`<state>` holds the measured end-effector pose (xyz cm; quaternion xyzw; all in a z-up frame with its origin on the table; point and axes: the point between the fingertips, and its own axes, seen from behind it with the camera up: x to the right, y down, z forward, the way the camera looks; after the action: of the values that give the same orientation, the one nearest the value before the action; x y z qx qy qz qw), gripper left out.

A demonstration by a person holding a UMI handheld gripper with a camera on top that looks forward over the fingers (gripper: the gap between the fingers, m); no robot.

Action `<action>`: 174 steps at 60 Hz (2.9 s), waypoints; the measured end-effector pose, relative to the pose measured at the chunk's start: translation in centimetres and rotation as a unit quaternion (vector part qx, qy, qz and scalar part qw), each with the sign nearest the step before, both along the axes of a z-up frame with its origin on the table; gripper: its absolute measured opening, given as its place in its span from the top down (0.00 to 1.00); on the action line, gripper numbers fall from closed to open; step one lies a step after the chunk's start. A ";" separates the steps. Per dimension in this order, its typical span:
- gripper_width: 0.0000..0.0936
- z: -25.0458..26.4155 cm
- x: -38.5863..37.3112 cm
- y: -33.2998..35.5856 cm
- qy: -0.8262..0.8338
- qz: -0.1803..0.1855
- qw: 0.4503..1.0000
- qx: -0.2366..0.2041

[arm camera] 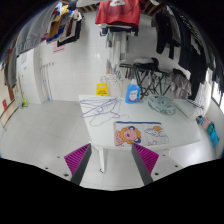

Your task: Fold towel

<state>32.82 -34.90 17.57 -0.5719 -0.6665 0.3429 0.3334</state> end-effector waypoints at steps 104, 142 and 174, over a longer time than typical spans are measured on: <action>0.99 -5.8 -27.1 15.5 -0.015 -0.048 0.999 0.000; 0.09 -6.1 -17.9 24.9 -0.036 -0.124 0.991 0.038; 0.09 2.6 4.9 14.2 -0.019 -0.083 0.996 0.030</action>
<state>37.71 -20.74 20.21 -0.6215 -0.6328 0.2832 0.3646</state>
